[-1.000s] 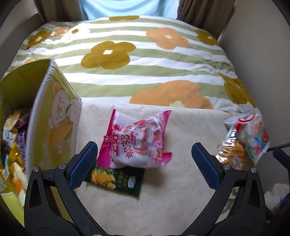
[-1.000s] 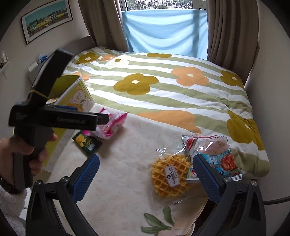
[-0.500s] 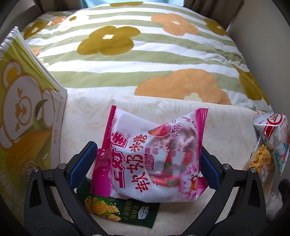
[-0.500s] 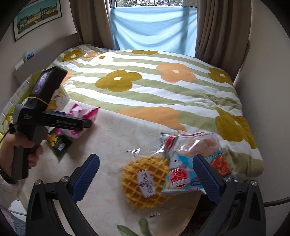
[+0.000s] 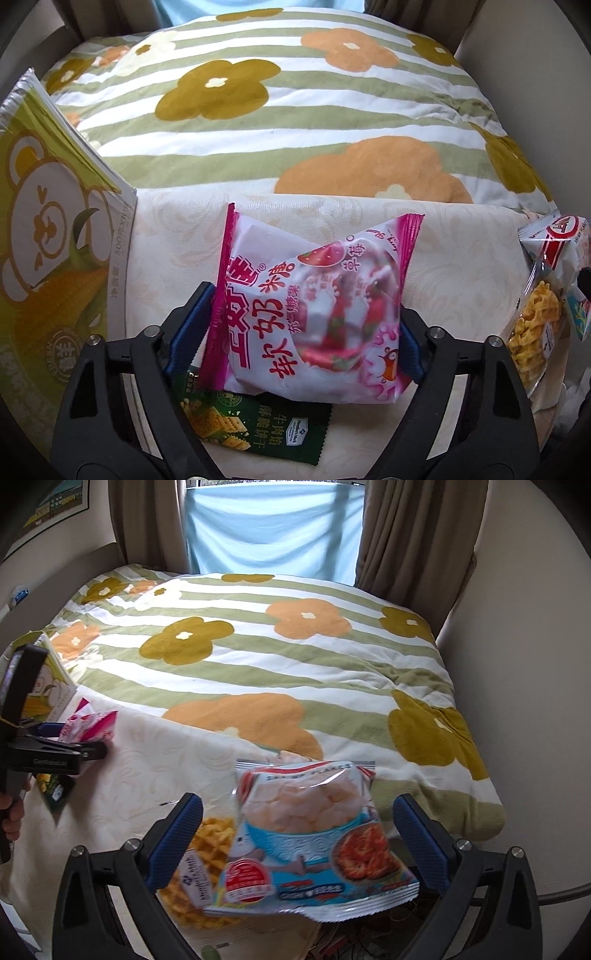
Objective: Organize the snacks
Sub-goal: 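Grasp the pink candy bag with the left tool while the right tool grasps the shrimp bag, then drop the pink bag into the box with the left tool while the right tool drops the shrimp bag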
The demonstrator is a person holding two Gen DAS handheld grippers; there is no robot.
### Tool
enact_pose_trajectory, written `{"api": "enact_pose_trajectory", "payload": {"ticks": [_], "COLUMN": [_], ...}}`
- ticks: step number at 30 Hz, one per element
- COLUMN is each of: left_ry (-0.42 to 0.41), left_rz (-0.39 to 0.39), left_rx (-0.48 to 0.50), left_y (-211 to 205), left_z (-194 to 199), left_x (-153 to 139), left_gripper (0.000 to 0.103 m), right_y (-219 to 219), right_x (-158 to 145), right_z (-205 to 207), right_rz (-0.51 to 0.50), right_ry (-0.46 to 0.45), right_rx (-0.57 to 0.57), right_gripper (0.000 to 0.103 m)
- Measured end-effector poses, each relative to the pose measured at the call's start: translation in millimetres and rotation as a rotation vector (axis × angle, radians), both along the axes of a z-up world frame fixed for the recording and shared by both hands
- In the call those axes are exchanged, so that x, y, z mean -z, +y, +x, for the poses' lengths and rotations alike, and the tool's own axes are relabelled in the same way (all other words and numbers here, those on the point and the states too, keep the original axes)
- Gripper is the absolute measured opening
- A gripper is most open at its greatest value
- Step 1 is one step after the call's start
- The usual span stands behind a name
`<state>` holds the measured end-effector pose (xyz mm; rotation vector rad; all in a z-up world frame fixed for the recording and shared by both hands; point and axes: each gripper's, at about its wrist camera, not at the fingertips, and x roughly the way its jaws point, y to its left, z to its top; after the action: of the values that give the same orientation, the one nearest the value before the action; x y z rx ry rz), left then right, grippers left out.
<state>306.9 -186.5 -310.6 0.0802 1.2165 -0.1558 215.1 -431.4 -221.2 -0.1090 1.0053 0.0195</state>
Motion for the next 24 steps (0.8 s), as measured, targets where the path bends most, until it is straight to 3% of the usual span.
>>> {"api": "enact_pose_trajectory", "payload": {"ticks": [2,10,12,14,20,24], "left_ry": [-0.01,-0.018,-0.016,-0.016,-0.031,-0.047], "left_rz": [0.013,0.0,-0.008,-0.014,-0.029,-0.037], "left_rx": [0.023,0.019,0.016,0.013,0.014,0.015], "left_y": [-4.9,-3.0,-1.9,-1.3,-2.7,-3.9], "left_z": [-0.7,-3.4,-4.9,-7.6,-19.2,-27.6], "left_x": [-4.9,-13.8,-14.8,-16.3,-25.9,-35.6], "left_gripper": [0.067,0.059,0.058,0.057,0.056,0.056], "right_y": [-2.6,-3.4,-4.8,-5.6,-9.9,-11.7], "right_x": [4.9,20.0,25.6,29.7,25.0,19.2], "right_z": [5.1,16.4,19.3,20.7,17.3,14.1], "right_rz": [0.004,0.038,0.062,0.059,0.082,0.097], "right_ry": [0.029,0.089,0.116,0.135,0.128,0.115], "right_rx": [-0.008,-0.044,-0.045,-0.047,-0.041,-0.029], "right_gripper": [0.102,0.102,0.097,0.082,0.067,0.064]}}
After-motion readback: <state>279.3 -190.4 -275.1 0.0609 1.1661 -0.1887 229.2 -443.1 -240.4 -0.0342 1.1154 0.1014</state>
